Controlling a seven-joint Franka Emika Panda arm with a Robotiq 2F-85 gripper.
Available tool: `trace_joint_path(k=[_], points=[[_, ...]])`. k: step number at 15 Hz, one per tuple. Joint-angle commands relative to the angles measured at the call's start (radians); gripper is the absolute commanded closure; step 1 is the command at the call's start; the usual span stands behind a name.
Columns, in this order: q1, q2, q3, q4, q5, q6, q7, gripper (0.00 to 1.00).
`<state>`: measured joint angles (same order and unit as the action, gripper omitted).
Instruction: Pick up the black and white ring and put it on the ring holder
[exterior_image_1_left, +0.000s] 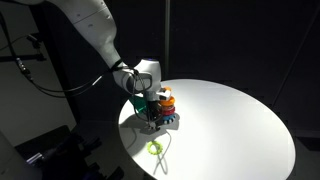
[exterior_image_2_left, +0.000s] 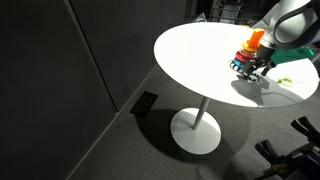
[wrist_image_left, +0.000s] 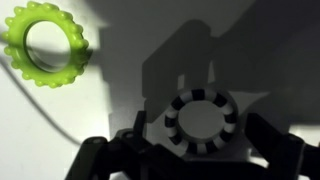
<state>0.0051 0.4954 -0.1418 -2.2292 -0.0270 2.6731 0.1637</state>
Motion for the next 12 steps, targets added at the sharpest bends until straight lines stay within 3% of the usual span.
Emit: trace_joint_path(k=[1,2,6,12], points=[[-0.003,0.015,-0.002,0.016,0.004,0.003,0.024,0.11],[-0.006,0.016,0.002,0.017,0.009,0.002,0.023,0.27],[-0.013,0.013,0.018,0.019,0.038,-0.003,0.025,0.56],[-0.015,-0.036,0.013,0.004,0.053,-0.030,0.027,0.56]])
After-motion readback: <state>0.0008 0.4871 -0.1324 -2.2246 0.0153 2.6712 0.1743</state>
